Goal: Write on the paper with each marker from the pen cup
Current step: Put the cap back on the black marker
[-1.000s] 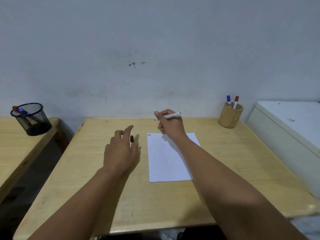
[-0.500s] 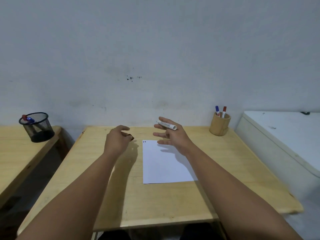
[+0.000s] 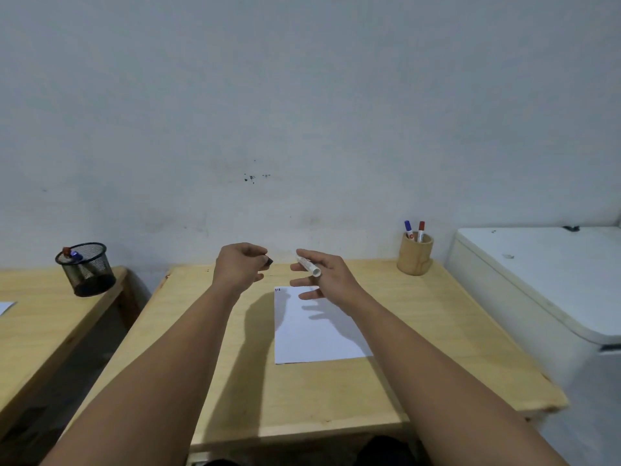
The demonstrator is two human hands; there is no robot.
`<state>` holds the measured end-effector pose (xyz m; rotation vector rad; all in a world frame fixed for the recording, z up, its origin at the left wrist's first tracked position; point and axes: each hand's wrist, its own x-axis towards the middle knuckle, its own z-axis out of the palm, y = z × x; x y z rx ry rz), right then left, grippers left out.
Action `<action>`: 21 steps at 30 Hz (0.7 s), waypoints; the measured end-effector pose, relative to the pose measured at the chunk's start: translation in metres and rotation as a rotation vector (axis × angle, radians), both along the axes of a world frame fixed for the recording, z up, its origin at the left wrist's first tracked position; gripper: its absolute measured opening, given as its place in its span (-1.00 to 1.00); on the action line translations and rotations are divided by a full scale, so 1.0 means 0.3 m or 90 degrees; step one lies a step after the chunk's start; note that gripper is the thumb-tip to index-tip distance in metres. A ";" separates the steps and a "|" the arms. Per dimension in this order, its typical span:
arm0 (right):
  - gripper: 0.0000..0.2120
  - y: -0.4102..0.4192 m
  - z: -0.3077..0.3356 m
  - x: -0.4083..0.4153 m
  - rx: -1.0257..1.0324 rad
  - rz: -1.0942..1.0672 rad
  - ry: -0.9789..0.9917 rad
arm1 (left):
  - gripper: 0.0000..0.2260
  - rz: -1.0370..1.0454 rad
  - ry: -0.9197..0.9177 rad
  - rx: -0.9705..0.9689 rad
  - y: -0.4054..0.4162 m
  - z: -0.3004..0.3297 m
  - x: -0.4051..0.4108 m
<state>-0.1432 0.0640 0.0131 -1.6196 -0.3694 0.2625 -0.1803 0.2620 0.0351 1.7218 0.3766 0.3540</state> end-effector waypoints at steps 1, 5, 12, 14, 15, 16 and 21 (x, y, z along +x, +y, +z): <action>-0.65 -0.002 0.008 -0.004 0.024 -0.005 0.015 | -0.86 -0.003 -0.002 -0.002 -0.005 0.006 0.001; -0.77 -0.011 0.015 0.002 0.052 -0.032 0.000 | -0.88 -0.010 -0.015 -0.025 -0.022 0.028 0.011; -0.80 -0.018 -0.025 0.022 -0.050 -0.038 -0.071 | -0.88 -0.036 -0.014 -0.097 -0.060 0.061 0.024; -0.84 -0.018 -0.035 0.030 -0.066 -0.051 -0.080 | -0.87 -0.050 -0.010 -0.098 -0.075 0.063 0.027; -0.86 -0.021 -0.036 0.031 -0.069 -0.057 -0.080 | -0.87 -0.057 -0.006 -0.095 -0.084 0.064 0.028; -0.86 -0.024 -0.035 0.033 -0.070 -0.061 -0.080 | -0.87 -0.063 -0.002 -0.090 -0.091 0.065 0.029; -0.85 -0.064 -0.027 0.039 -0.095 -0.077 -0.091 | -0.87 -0.095 0.020 -0.016 -0.122 0.071 0.037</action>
